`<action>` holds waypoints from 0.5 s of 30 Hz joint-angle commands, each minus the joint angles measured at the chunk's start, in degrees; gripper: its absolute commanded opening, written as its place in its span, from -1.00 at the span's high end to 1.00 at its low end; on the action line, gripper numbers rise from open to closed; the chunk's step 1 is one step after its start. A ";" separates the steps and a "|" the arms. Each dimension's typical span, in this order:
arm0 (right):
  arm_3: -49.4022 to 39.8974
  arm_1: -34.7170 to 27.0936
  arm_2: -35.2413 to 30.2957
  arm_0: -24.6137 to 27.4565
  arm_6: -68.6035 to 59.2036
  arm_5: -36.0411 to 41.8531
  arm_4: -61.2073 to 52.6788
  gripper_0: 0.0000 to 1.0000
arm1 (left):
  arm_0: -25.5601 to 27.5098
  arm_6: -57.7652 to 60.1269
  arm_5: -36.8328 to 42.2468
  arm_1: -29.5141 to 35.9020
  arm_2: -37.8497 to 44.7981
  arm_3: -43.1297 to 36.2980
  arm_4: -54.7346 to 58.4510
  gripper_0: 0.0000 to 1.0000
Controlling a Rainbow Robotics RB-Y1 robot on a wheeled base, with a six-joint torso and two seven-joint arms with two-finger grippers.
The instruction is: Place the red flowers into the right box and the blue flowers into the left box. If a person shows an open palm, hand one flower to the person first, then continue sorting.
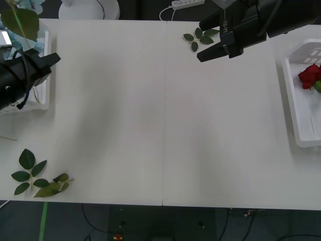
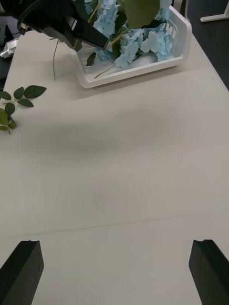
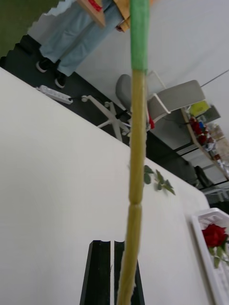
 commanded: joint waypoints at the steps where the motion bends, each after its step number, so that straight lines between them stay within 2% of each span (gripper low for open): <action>1: -4.89 -5.47 -0.88 0.28 3.27 0.15 -1.32 -0.81 | -1.20 13.56 8.30 4.71 7.49 1.87 -11.36 1.00; 6: -7.53 -8.46 -0.88 1.60 3.27 0.15 -4.48 -0.81 | -2.43 23.93 15.24 8.76 11.53 4.33 -22.26 1.00; 11: -7.97 -9.33 -0.97 1.60 3.27 0.06 -6.06 -0.81 | -4.36 28.59 19.37 14.91 12.58 9.34 -24.02 1.00; 15: -7.79 -9.33 -0.88 1.60 3.27 -0.11 -7.21 -0.97 | -8.58 28.94 20.16 18.86 12.67 17.69 -22.79 1.00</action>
